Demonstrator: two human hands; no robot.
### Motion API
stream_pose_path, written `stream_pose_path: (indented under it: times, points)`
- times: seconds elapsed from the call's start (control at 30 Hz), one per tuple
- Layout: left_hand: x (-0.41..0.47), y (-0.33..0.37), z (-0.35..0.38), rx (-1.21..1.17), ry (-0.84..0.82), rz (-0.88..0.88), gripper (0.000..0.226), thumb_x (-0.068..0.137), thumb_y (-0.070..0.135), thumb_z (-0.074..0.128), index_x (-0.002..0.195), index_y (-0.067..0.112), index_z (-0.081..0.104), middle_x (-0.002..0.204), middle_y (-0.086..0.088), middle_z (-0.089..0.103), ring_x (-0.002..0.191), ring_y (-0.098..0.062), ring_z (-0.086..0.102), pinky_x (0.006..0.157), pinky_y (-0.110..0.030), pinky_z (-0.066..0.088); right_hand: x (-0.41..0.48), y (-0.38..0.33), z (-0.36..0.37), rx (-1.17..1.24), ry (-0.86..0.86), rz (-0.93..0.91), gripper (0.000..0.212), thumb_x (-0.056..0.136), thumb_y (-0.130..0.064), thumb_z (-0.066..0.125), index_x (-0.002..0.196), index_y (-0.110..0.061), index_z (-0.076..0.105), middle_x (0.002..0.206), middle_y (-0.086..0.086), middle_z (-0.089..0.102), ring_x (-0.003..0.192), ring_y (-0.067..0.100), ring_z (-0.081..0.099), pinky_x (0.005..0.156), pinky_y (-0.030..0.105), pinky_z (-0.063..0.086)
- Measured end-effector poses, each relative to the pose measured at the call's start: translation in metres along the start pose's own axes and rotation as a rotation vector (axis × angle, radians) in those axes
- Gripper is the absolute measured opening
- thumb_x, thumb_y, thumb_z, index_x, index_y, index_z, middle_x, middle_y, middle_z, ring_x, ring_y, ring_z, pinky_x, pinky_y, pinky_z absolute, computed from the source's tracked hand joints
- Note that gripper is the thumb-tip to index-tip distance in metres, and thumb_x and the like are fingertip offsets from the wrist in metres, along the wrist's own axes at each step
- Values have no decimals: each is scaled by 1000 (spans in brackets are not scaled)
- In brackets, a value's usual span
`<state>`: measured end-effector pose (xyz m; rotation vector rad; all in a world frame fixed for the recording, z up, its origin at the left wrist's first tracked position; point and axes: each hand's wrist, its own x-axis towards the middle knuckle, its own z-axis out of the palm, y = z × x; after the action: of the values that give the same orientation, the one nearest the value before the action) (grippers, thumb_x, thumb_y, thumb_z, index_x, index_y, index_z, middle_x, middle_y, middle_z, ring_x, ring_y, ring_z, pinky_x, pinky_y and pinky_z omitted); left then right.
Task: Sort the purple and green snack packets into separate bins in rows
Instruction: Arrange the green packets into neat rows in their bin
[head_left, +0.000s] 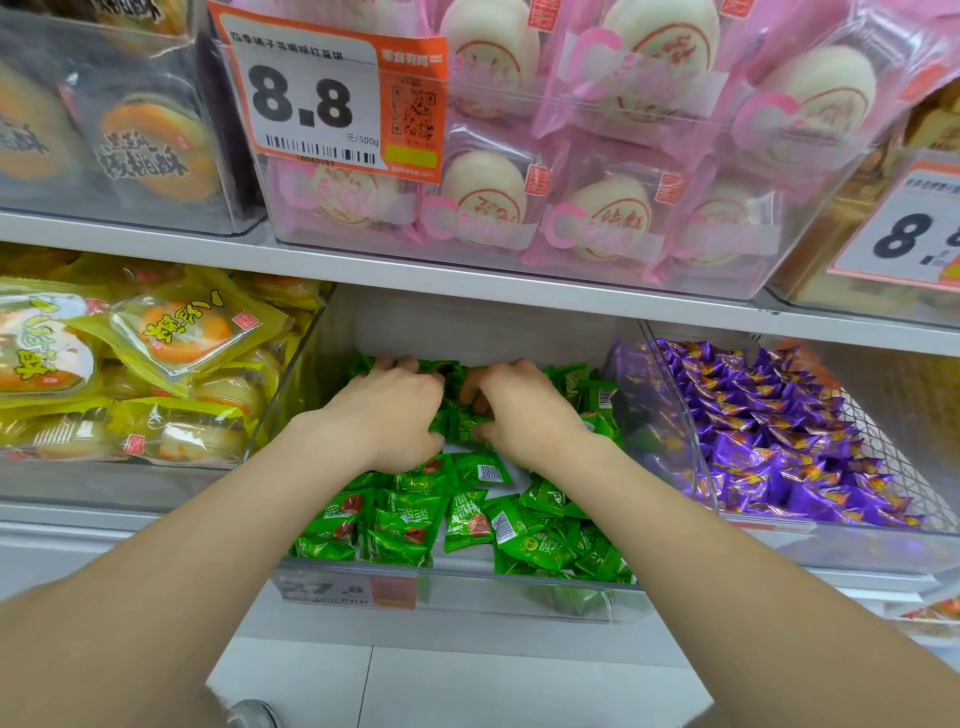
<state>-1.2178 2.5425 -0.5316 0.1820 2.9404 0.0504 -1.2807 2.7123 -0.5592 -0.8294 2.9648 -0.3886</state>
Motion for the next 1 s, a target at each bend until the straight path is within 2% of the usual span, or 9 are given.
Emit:
stream_pose_path:
  times: [0.13,0.23,0.53,0.7,0.77,1.0]
  points:
    - [-2,-2,-1,-15,-6,-2,43,95,44,64,128,17,55,125,-11,50,128,-38,46,103,-49,48,1,1,1,-67,-18,-41,55,86,-24,83,137,-28,64,129,12,58,120,39,60,101,46,54]
    - [-2,-4,-1,-21,1,-1,44,95,45,64,130,18,56,126,-10,50,128,-38,47,104,-50,48,0,2,1,-91,-63,-43,54,91,-29,78,141,-30,60,134,11,58,126,39,57,104,46,51]
    - [-1,-1,1,-29,2,10,44,96,46,62,131,21,58,130,-10,49,126,-37,48,104,-51,48,-4,11,-5,-179,-53,-39,51,88,-32,80,136,-31,64,130,15,62,119,41,62,97,42,54]
    - [0,-1,1,-37,8,18,44,95,48,63,131,22,59,129,-9,50,126,-37,49,104,-51,49,0,2,-2,-168,-41,-103,36,87,-24,80,122,-25,71,119,15,66,112,42,63,94,47,57]
    - [0,-1,1,-46,13,23,45,95,46,63,134,24,58,131,-9,50,127,-37,48,106,-52,48,1,1,-1,-138,-21,-107,34,84,-25,81,116,-27,71,115,13,66,109,41,64,91,47,58]
    - [1,-2,1,-58,11,19,49,95,44,64,139,27,56,135,-8,49,130,-37,47,107,-52,47,-2,5,2,-138,17,-84,34,83,-27,81,116,-26,72,117,11,65,109,38,63,91,44,57]
